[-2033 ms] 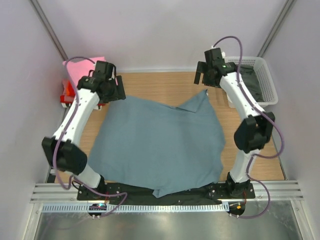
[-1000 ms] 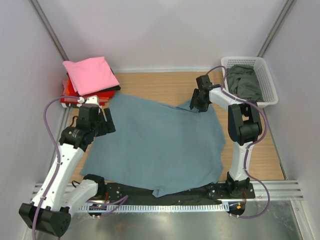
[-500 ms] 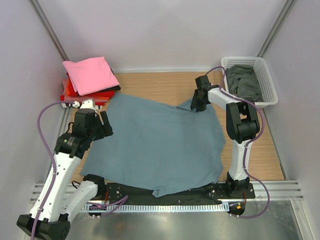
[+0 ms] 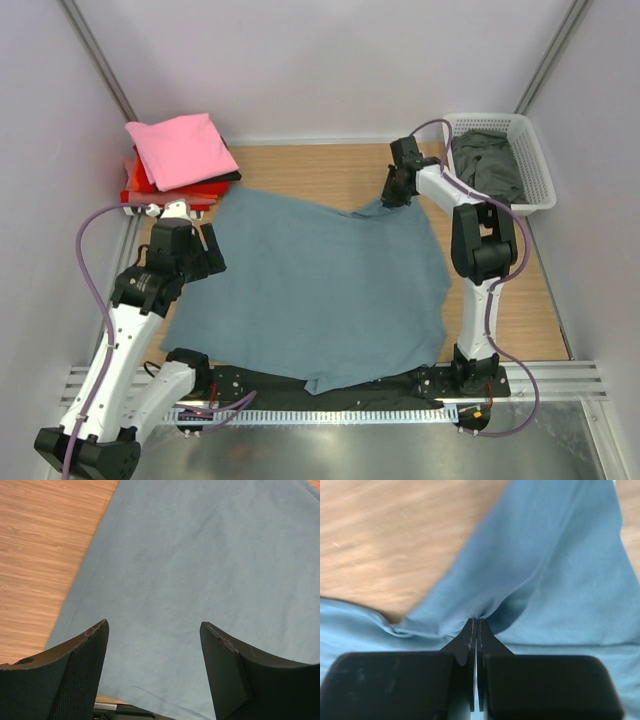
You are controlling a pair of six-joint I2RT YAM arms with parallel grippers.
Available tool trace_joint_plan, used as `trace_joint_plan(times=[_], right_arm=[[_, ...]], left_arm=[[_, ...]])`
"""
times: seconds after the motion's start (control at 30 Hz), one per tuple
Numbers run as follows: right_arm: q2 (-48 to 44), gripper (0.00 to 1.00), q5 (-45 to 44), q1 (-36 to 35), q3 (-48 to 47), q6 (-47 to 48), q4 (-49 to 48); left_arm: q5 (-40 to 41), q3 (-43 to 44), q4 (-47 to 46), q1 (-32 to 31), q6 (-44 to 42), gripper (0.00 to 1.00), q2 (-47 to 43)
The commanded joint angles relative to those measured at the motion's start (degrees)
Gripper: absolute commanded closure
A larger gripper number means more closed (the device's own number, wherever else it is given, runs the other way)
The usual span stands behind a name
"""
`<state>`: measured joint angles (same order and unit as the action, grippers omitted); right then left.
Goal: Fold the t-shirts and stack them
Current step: Flatten the tshirt out
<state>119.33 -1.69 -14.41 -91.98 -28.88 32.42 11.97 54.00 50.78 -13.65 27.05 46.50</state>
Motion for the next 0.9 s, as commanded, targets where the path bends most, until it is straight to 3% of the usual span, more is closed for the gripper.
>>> trace_joint_plan(times=[0.0, 0.13, 0.37, 0.43, 0.5, 0.53, 0.57, 0.6, 0.7, 0.87], right_arm=[[2.03, 0.99, 0.99, -0.61, -6.70, 0.14, 0.88], [8.00, 0.99, 0.99, -1.32, -16.89, 0.85, 4.04], [22.42, 0.99, 8.71, -2.99, -41.59, 2.51, 7.13], [24.19, 0.88, 13.37, -3.08, -44.41, 3.22, 5.20], [25.51, 0.68, 15.22, -2.99, -44.86, 3.92, 1.78], [25.60, 0.53, 15.23, -3.07, -44.69, 4.10, 0.63], [25.60, 0.29, 14.97, -3.08, -44.86, 4.45, -0.33], [25.43, 0.23, 14.70, -2.99, -45.21, 4.89, -0.26], [21.31, 0.15, 10.93, -2.99, -44.08, 7.34, 0.10], [8.92, 0.14, 5.30, -2.81, -29.50, 8.58, -5.26]], left_arm=[[0.78, -0.38, -2.00, -0.06, 0.55, 0.25, -0.45], [0.95, -0.47, -2.09, -0.06, 0.55, 0.25, -0.53], [1.39, -0.47, -2.01, -0.06, 0.55, 0.26, -0.18], [1.57, -0.47, -1.92, -0.06, 0.64, 0.25, -0.27], [1.66, -0.56, -2.01, -0.06, 0.64, 0.26, -0.27], [1.66, -0.56, -1.92, -0.06, 0.64, 0.25, -0.27], [1.83, -0.56, -2.00, -0.06, 0.64, 0.26, -0.27], [1.75, -0.56, -1.92, -0.06, 0.64, 0.26, -0.27], [1.92, -0.56, -1.92, -0.06, 0.73, 0.26, -0.36], [1.92, -0.65, -2.01, -0.06, 0.81, 0.25, -1.06]])
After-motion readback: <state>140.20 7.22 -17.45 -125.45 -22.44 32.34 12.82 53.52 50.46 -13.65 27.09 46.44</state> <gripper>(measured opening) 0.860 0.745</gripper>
